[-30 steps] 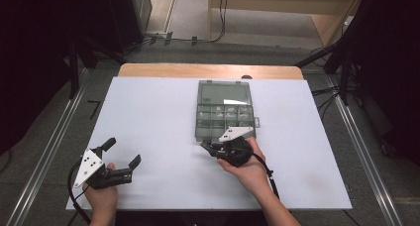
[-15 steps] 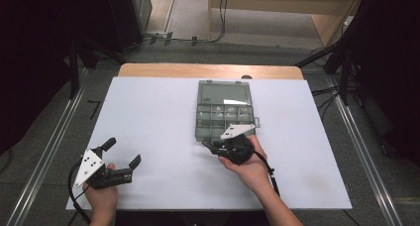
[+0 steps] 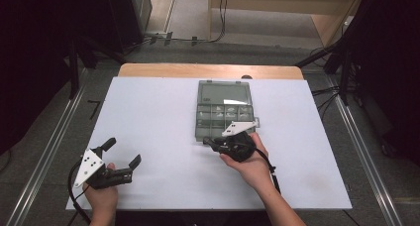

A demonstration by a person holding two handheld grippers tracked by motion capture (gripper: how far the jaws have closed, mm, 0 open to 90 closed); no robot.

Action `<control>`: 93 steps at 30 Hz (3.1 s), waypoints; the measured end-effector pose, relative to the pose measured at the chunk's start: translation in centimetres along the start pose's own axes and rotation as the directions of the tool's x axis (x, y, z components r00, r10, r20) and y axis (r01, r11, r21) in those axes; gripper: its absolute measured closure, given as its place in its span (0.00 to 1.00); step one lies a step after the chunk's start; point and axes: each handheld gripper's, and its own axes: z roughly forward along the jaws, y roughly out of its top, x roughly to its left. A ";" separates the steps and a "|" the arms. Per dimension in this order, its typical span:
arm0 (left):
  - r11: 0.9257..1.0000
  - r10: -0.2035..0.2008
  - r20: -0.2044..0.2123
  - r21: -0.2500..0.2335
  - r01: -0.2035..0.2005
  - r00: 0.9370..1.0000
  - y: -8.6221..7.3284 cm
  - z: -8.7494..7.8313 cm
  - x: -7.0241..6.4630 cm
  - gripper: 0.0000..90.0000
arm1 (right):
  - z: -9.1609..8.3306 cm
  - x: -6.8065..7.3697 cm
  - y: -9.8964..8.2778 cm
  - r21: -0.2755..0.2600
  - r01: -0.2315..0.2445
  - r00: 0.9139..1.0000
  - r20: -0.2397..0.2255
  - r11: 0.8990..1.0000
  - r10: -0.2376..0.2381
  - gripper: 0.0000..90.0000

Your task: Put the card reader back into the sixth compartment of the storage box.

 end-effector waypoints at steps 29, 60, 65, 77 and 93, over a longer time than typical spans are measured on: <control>1.000 0.000 0.000 0.001 0.000 1.000 0.0 0.0 0.0 0.00 | -0.3 -1.3 0.0 -0.003 -0.026 0.999 0.019 1.000 0.026 0.79; 1.000 -0.001 0.001 0.000 0.001 1.000 0.0 0.0 0.0 0.00 | -0.4 -2.6 0.5 -0.005 -0.048 0.998 0.051 0.999 0.048 0.79; 1.000 0.000 0.001 0.001 0.000 1.000 0.0 0.0 0.0 0.00 | -0.3 -2.7 0.7 -0.008 -0.046 0.998 0.052 0.999 0.046 0.79; 1.000 -0.001 0.002 0.000 0.001 1.000 0.0 0.0 0.0 0.00 | -0.1 -3.1 0.9 -0.005 -0.058 0.997 0.058 0.998 0.058 0.79; 1.000 -0.002 0.002 0.000 0.002 1.000 0.0 0.0 0.0 0.00 | 0.3 -3.7 1.4 -0.009 -0.069 0.995 0.071 0.998 0.070 0.79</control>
